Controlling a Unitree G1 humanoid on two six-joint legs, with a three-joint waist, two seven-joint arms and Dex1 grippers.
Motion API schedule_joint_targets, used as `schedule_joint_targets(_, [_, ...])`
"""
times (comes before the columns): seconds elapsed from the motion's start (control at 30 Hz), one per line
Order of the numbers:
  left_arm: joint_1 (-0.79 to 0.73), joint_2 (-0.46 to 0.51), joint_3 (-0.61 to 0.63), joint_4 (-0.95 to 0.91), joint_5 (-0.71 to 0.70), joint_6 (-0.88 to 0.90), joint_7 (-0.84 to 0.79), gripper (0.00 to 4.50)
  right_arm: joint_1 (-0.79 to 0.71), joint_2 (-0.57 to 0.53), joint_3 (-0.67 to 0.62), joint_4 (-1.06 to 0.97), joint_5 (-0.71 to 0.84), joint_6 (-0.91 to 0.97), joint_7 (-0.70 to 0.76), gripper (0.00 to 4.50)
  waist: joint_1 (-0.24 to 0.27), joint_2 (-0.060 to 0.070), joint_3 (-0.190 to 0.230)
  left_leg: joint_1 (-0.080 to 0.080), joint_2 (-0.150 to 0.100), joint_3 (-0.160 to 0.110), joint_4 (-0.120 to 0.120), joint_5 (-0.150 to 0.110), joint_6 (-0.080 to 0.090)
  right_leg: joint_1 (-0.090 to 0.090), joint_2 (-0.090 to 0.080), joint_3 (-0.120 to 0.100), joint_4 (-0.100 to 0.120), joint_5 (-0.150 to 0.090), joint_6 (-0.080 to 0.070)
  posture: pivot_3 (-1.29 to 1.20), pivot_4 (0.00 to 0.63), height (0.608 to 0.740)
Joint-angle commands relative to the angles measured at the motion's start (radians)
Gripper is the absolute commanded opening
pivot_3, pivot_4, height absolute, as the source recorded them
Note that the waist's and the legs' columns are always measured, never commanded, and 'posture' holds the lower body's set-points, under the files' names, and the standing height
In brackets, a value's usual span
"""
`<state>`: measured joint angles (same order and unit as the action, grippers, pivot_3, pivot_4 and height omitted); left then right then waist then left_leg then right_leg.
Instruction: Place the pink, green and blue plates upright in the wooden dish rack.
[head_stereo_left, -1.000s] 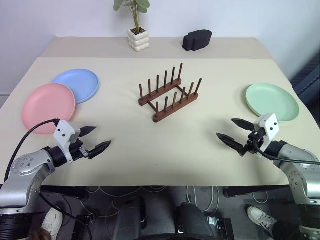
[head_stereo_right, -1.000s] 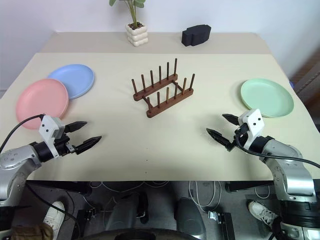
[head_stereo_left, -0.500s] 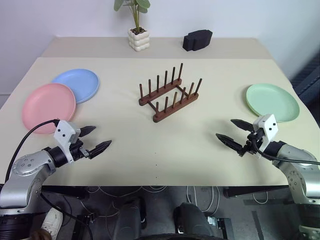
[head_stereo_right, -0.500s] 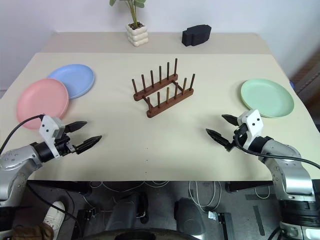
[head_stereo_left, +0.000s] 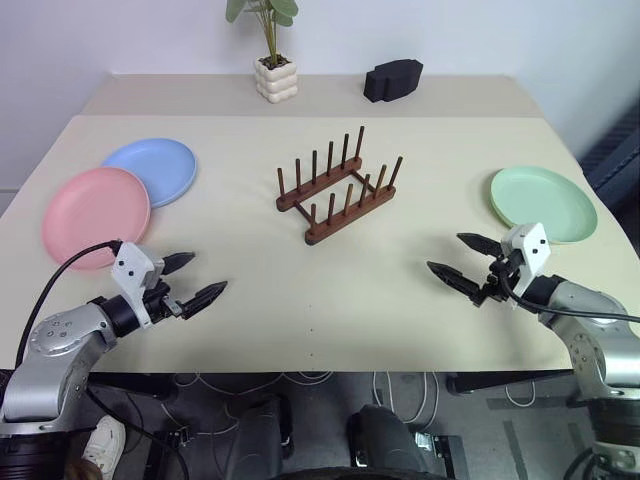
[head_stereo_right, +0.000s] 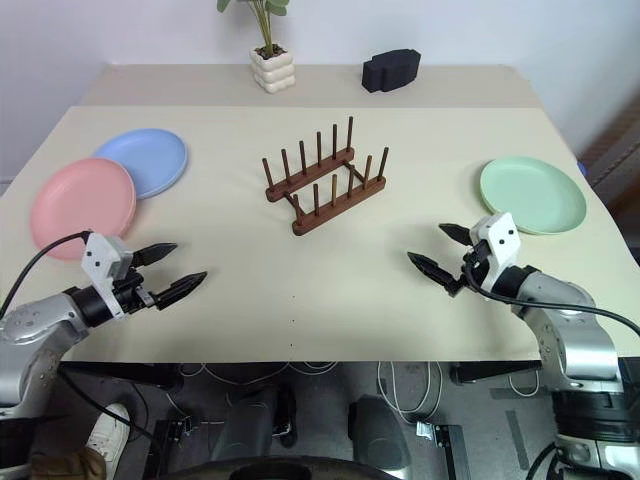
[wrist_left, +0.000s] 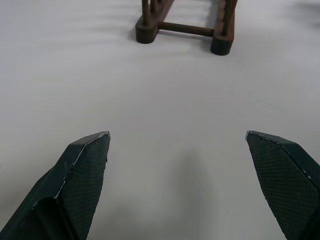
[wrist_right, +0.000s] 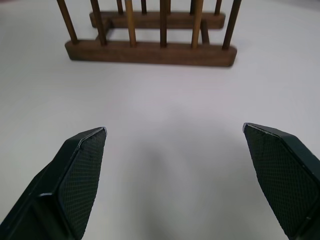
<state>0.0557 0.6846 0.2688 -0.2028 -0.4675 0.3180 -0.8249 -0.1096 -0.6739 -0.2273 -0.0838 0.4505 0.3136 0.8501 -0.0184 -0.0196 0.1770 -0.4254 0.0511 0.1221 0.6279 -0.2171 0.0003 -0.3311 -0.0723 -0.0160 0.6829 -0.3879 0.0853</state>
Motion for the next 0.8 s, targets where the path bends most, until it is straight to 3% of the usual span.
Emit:
schedule_joint_targets(0.03, [-0.021, 0.000, 0.010, -0.018, -0.008, -0.007, -0.001, 4.50, 0.005, 0.003, -0.017, -0.016, 0.012, -0.005, 0.003, 4.49, 0.003, 0.000, 0.000, 0.000, 0.000, 0.000, 0.000, 0.000, 0.000, 0.000, 0.000, 0.000, 0.000, 0.000, 0.000, 0.00, 0.150, 0.732])
schedule_joint_targets(0.17, [-0.053, -0.004, -0.014, -0.005, -0.023, 0.015, -0.021, 4.50, 0.024, 0.015, -0.018, -0.042, 0.043, 0.031, -0.001, 4.49, 0.003, 0.000, 0.000, 0.000, 0.000, 0.000, 0.000, 0.000, 0.000, 0.000, 0.000, 0.000, 0.000, 0.000, 0.000, 0.00, 0.150, 0.732])
schedule_joint_targets(0.3, [-0.138, -0.040, -0.115, 0.013, 0.031, 0.020, -0.006, 4.50, 0.032, 0.043, 0.012, -0.090, 0.033, 0.034, -0.029, 4.49, 0.003, 0.000, 0.000, 0.000, 0.000, 0.000, 0.000, 0.000, 0.000, 0.001, 0.000, 0.000, 0.000, 0.000, 0.000, 0.00, 0.150, 0.732])
schedule_joint_targets(0.53, [-0.385, -0.195, -0.327, 0.254, 0.239, -0.031, 0.118, 4.50, 0.058, 0.128, 0.082, -0.167, 0.002, 0.019, -0.097, 4.49, 0.006, 0.000, 0.000, 0.000, -0.001, 0.000, 0.001, 0.002, -0.004, 0.001, 0.001, 0.000, 0.000, 0.001, 0.001, 0.00, 0.150, 0.732])
schedule_joint_targets(0.8, [-0.483, -0.289, -0.427, 0.384, 0.296, -0.065, 0.073, 4.50, 0.107, 0.175, 0.110, -0.310, 0.019, 0.066, -0.173, 4.49, 0.007, 0.000, 0.000, -0.001, 0.000, 0.000, 0.001, 0.003, -0.005, 0.000, 0.001, 0.000, 0.000, 0.001, 0.002, 0.00, 0.150, 0.732])
